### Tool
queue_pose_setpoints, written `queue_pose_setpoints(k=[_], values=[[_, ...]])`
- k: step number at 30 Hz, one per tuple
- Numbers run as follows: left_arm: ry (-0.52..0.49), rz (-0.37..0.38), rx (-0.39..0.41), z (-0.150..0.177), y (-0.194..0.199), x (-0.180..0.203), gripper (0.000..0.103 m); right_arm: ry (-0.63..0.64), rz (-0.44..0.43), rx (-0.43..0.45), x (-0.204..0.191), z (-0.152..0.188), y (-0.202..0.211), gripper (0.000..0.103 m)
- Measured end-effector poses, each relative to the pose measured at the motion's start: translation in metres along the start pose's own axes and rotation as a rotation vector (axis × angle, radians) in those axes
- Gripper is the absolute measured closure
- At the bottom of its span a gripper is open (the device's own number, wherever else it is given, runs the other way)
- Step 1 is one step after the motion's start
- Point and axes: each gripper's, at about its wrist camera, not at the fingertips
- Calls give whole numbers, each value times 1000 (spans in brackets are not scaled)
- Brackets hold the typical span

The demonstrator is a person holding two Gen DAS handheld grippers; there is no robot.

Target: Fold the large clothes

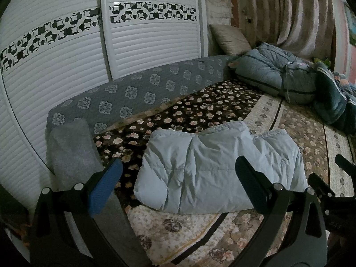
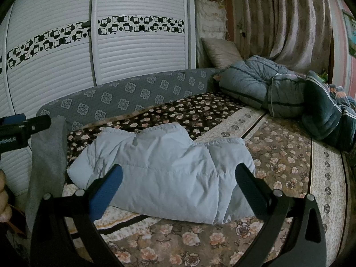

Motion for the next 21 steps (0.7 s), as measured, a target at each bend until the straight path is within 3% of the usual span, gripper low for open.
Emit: queue_pose_setpoints(k=[6,11,15,21], values=[[17,45,-18,1,-4,-5,3,5,0,-2,1,4,0,2],[-8,24,9,1,0,-2,3,7,2,0,2,5,-1,2],[-26,33,-43,0,-8,3,3,13,1,0,1,5,-1,2],[-40,20,-31,1,-4,6,3,18,4,2,2,7,-1,2]])
Point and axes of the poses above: each gripper's, at about its wrist camera, not at the fingertips, and y roughly against the way its jaws point, x to its right, z to its underside, and after that the axes turned 13 degrees about x, right-handed
